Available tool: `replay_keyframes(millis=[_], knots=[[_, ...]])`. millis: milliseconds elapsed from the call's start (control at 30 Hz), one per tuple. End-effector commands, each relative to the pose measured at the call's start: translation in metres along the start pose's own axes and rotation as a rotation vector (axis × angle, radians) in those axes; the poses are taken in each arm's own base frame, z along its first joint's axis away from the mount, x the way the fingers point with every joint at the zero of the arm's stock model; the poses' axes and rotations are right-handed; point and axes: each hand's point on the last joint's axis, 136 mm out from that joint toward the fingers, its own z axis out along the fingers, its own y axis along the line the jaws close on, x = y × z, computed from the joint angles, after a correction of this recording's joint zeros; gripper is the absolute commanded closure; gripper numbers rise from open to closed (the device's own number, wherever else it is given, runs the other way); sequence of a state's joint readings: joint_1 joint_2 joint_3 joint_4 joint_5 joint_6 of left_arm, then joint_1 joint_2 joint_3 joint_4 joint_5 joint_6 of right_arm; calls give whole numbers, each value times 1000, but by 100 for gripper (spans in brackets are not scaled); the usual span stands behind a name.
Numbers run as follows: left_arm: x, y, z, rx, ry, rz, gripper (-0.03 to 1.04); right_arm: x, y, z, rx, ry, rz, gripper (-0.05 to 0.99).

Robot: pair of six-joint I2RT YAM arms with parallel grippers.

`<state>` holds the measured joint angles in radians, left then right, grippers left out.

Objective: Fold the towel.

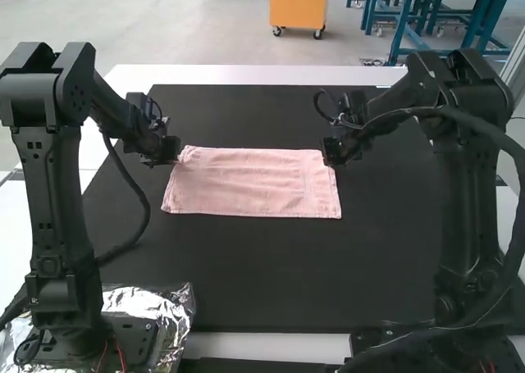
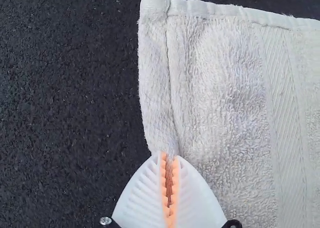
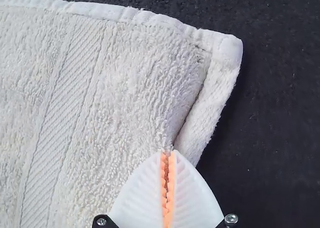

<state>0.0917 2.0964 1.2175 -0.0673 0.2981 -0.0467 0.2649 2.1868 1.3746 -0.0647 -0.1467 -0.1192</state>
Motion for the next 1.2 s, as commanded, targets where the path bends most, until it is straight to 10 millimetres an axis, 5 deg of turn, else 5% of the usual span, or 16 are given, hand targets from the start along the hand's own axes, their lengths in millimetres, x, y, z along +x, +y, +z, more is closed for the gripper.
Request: replay_keyframes(millis=[0, 433, 933, 1167], knots=[[-31, -5, -25, 22, -74, 14, 99, -43, 0, -35, -16, -105, -2, 96], [-31, -17, -61, 24, -68, 77, 99, -37, -11, -72, -61, -91, 59, 96], [-5, -31, -111, 16, -29, 106, 99, 7, 8, -122, -154, -27, 98, 96], [16, -30, -120, 1, 8, 96, 99, 37, 15, -127, -173, 29, 115, 96]])
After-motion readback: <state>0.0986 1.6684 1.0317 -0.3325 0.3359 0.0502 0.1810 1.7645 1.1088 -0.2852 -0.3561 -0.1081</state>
